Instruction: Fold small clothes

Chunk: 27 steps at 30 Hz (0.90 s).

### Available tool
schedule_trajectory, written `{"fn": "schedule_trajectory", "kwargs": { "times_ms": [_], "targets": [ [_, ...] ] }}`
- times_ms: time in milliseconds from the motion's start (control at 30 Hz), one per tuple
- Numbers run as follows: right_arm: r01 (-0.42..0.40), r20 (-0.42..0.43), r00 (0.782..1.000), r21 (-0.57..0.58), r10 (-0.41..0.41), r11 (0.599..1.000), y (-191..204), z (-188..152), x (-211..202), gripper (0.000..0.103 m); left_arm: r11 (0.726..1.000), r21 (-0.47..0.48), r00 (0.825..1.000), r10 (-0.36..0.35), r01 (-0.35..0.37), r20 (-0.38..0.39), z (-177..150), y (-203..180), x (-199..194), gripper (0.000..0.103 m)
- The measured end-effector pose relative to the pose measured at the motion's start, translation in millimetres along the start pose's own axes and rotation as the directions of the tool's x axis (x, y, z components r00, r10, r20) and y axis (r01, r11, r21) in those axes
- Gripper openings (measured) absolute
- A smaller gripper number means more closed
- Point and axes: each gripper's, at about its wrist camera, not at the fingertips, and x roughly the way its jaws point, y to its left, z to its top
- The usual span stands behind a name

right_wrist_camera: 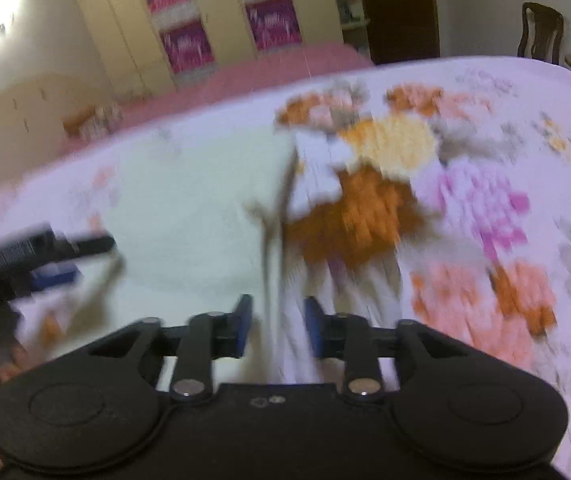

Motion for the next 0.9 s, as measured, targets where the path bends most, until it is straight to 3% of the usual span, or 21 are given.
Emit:
{"fn": "schedule_trajectory", "kwargs": {
  "times_ms": [167,267,400,500,567,667,800,900],
  "targets": [
    [-0.003,0.061,0.998,-0.059,0.007,0.998,24,48,40,0.034,0.996,-0.065,0.998,0.062,-0.063,-0.017,29,13,39,0.101],
    [0.023,0.043,0.999,-0.111,-0.019,0.994,39,68,80,0.033,0.990,-0.108,0.995,0.094,-0.095,-0.015,41,24,60,0.101],
    [0.048,0.013,0.999,-0.101,-0.047,0.994,39,80,127,0.034,0.984,-0.131,0.992,0.125,-0.122,0.017,53,29,76,0.101],
    [0.086,0.006,0.996,-0.157,-0.086,0.984,39,75,148,0.033,0.983,-0.119,0.988,0.145,-0.139,0.045,58,33,87,0.101],
    [0.084,0.022,0.996,-0.152,-0.082,0.985,30,75,155,0.040,0.983,-0.083,0.985,0.166,-0.161,0.048,59,29,91,0.101],
    [0.077,-0.006,0.997,-0.142,-0.078,0.987,28,84,152,0.040,0.982,-0.060,0.982,0.185,-0.182,0.049,59,23,86,0.101],
    [0.049,0.055,0.998,-0.179,-0.040,0.983,43,85,134,0.040,0.985,-0.065,0.986,0.164,-0.161,0.042,53,18,69,0.101],
    [0.064,0.031,0.998,-0.190,-0.060,0.980,44,75,139,0.041,0.987,-0.040,0.987,0.159,-0.158,0.035,40,15,65,0.101]
  ]
}}
